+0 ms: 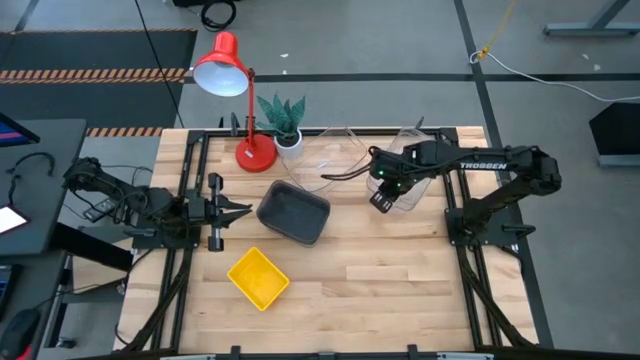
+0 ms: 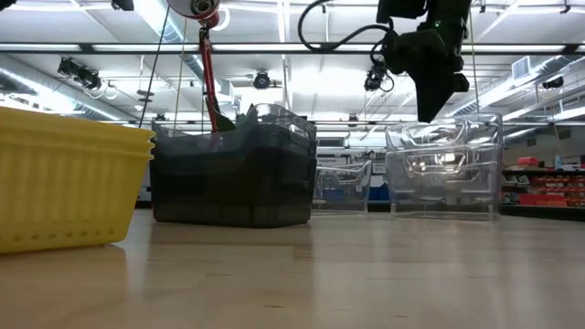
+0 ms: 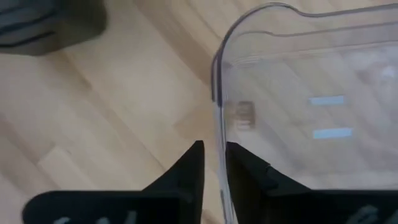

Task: Stack baskets by color
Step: Stack the bottom transparent bin on the right transparent bin, then stack the left transparent bin on the transparent bins

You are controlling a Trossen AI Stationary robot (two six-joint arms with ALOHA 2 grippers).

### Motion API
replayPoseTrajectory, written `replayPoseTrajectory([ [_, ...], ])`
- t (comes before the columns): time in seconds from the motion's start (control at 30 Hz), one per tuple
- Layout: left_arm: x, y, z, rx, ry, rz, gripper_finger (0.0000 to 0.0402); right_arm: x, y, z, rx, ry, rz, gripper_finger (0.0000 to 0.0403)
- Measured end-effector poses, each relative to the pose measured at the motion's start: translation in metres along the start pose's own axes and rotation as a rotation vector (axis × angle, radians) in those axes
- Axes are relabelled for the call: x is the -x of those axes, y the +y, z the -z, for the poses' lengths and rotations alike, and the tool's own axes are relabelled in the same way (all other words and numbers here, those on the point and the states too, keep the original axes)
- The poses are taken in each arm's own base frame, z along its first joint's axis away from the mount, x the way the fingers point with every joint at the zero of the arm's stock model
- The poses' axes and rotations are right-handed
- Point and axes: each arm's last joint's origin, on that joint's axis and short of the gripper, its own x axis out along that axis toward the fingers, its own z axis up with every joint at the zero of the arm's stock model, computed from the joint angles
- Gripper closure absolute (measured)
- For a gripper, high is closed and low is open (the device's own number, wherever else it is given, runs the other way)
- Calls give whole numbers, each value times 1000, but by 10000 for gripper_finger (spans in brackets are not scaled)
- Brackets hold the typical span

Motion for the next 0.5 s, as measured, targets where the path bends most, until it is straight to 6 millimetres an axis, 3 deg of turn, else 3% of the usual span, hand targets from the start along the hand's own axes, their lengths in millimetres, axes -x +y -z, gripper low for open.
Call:
replayPoseTrajectory([
  [0.23,0,0,0,0,0,0,369,6,13,4,-45,16,-68,293],
  [0.5,0,0,0,0,0,0,376,44,27,-9,-6,-157,-98,291],
])
